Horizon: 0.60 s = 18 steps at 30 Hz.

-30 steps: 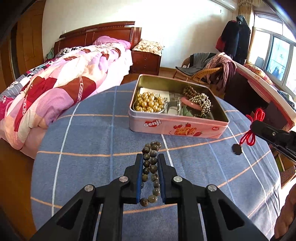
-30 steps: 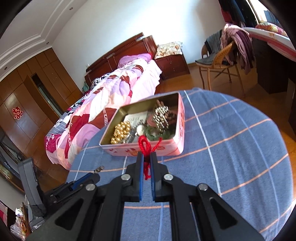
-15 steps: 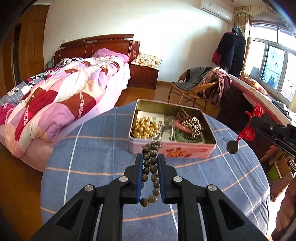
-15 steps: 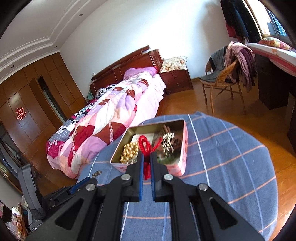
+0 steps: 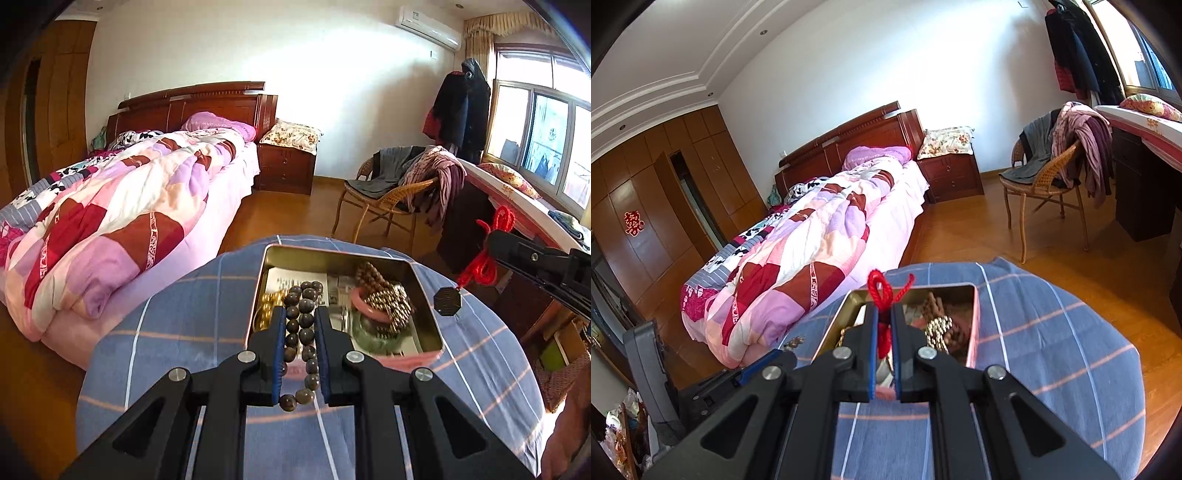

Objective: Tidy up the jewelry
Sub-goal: 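Carry the grey bracelet and red string into the tin and release both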

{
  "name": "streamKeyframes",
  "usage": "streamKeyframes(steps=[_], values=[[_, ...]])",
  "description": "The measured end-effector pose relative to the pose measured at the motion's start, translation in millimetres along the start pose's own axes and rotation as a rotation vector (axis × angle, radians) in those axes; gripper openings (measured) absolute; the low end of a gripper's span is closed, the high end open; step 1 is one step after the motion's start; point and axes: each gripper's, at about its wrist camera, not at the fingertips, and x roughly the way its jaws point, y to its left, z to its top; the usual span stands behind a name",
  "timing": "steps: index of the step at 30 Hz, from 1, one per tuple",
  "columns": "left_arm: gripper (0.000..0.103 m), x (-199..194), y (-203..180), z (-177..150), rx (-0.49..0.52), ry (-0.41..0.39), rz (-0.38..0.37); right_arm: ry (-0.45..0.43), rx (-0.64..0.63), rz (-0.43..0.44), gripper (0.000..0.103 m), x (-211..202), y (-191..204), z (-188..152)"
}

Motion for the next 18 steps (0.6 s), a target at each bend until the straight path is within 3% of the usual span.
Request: streamKeyframes(steps=[18], values=[[0.015,82,-12,17,0.014,0.071,0.022,0.094,0.009,-0.032,0.01,84,-13,3]])
